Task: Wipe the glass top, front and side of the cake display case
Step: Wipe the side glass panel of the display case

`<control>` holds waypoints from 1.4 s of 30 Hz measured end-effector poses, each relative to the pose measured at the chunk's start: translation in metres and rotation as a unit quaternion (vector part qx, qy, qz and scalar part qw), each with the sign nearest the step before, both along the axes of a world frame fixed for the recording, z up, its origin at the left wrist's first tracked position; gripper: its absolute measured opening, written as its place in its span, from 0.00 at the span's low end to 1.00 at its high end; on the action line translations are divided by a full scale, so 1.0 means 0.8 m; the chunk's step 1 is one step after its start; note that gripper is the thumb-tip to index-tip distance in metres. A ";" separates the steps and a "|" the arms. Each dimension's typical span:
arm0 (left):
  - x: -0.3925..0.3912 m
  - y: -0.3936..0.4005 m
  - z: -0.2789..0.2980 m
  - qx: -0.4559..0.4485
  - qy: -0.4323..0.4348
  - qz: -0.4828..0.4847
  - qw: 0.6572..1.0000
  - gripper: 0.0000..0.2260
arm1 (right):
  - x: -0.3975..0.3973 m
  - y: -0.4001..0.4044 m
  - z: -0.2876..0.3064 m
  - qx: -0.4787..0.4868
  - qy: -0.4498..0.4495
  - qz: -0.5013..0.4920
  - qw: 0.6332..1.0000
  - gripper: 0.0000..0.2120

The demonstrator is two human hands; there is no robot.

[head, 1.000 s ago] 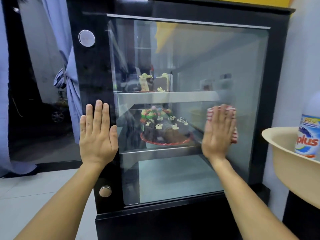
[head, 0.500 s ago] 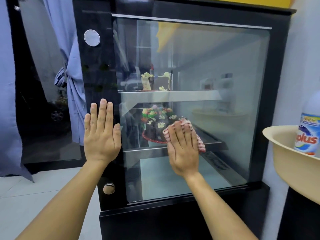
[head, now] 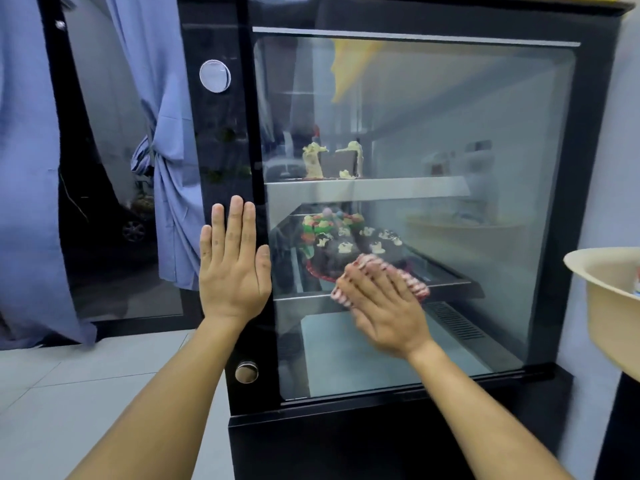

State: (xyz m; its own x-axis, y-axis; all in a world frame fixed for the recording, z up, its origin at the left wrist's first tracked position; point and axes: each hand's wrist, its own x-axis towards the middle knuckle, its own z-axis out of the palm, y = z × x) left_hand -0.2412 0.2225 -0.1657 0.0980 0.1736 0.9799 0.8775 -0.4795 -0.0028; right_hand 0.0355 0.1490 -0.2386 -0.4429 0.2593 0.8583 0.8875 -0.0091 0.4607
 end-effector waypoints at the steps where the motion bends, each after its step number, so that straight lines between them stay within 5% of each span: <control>1: 0.001 -0.001 0.001 0.000 0.003 0.002 1.000 0.28 | 0.006 -0.001 0.017 0.015 0.056 -0.004 0.998 0.30; 4: 0.002 -0.005 0.004 -0.013 0.008 0.004 1.000 0.28 | -0.034 0.008 0.076 0.090 0.342 -0.023 0.935 0.29; 5: 0.000 -0.006 0.004 -0.021 0.015 0.004 1.000 0.28 | -0.054 0.012 0.080 0.090 0.363 -0.020 0.927 0.30; 9: -0.029 -0.007 0.028 0.004 0.131 0.005 0.991 0.29 | -0.069 0.014 0.016 -0.009 0.053 0.013 0.998 0.33; 12: -0.047 -0.001 0.100 0.051 0.230 0.005 0.972 0.29 | -0.033 0.005 -0.003 -0.029 -0.079 0.011 0.996 0.31; 14: -0.052 0.001 0.141 0.070 0.282 0.017 0.957 0.28 | -0.044 0.011 0.015 0.020 0.062 -0.010 0.998 0.33; 16: -0.053 0.004 0.152 0.086 0.309 0.036 0.947 0.28 | -0.093 0.022 0.051 0.103 0.316 -0.024 0.943 0.31; 18: -0.053 0.007 0.146 0.088 0.306 0.041 0.947 0.28 | -0.152 0.031 0.071 0.105 0.394 -0.010 0.913 0.30; 21: -0.054 0.007 0.146 0.092 0.305 0.030 0.947 0.27 | -0.203 0.041 0.027 -0.010 0.108 0.054 0.993 0.33; 24: -0.056 0.005 0.148 0.100 0.305 0.024 0.947 0.27 | -0.185 0.040 -0.007 -0.072 -0.128 0.068 0.987 0.33; 26: -0.054 0.004 0.145 0.101 0.305 0.024 0.947 0.27 | -0.170 0.041 0.010 -0.039 -0.052 0.063 0.996 0.33; 29: -0.053 0.003 0.145 0.099 0.297 0.024 0.949 0.27 | -0.185 0.041 0.038 0.049 0.218 0.047 0.974 0.30; 36: -0.052 0.000 0.144 0.098 0.293 0.030 0.951 0.27 | -0.225 0.049 -0.014 -0.062 -0.116 0.064 0.989 0.36; 38: -0.052 0.000 0.142 0.098 0.291 0.030 0.951 0.27 | -0.207 0.047 0.008 -0.043 -0.102 0.074 0.991 0.34; 41: -0.051 -0.002 0.145 0.090 0.287 0.020 0.954 0.27 | -0.207 0.043 0.035 0.000 0.071 0.070 0.995 0.31; 42: -0.052 -0.002 0.145 0.088 0.285 0.019 0.954 0.27 | -0.215 0.044 0.028 -0.012 0.062 0.071 0.995 0.33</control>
